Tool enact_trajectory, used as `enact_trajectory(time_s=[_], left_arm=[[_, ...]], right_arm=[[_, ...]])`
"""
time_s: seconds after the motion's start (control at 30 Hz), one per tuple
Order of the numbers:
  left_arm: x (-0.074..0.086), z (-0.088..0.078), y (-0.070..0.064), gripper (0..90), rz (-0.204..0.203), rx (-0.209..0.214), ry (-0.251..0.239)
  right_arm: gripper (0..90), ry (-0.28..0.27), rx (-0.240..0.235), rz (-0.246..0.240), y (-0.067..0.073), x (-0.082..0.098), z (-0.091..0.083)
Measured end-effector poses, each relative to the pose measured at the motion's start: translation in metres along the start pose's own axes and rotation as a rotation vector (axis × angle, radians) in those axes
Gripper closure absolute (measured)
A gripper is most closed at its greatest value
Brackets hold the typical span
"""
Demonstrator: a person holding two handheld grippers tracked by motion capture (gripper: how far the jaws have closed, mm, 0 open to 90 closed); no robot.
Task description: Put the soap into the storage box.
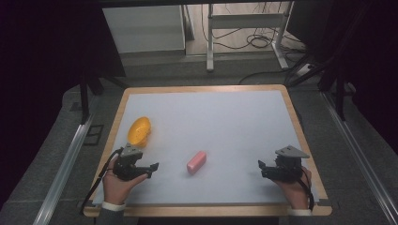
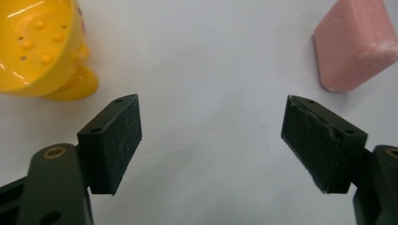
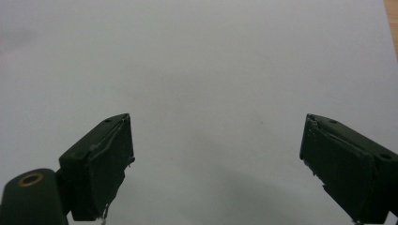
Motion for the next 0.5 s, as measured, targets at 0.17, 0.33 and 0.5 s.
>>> enact_trajectory(time_s=[0.17, 0.33, 0.5], left_arm=[[-0.001, -0.004, 0.000, 20.9, -0.003, 0.000, -0.005], [-0.002, -0.008, 0.001, 21.2, -0.003, -0.009, -0.013], [-0.002, -0.006, 0.003, 21.2, 0.003, -0.008, -0.006]], right_arm=[[9.7, 0.002, 0.007, 0.010, -0.005, 0.000, -0.002], [9.6, -0.017, 0.022, 0.019, -0.009, -0.003, -0.008], [9.7, -0.033, 0.042, 0.032, -0.016, -0.003, -0.011]])
Point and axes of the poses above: each handheld gripper's, and its own axes: z roughly forward along the jaws, x roughly out of its underside, y roughly to its left, the point moved 6 cm from there along z, roughly forward along the jaws, and after that the axes turned 15 degrees about -y, right-handed, at the moved point
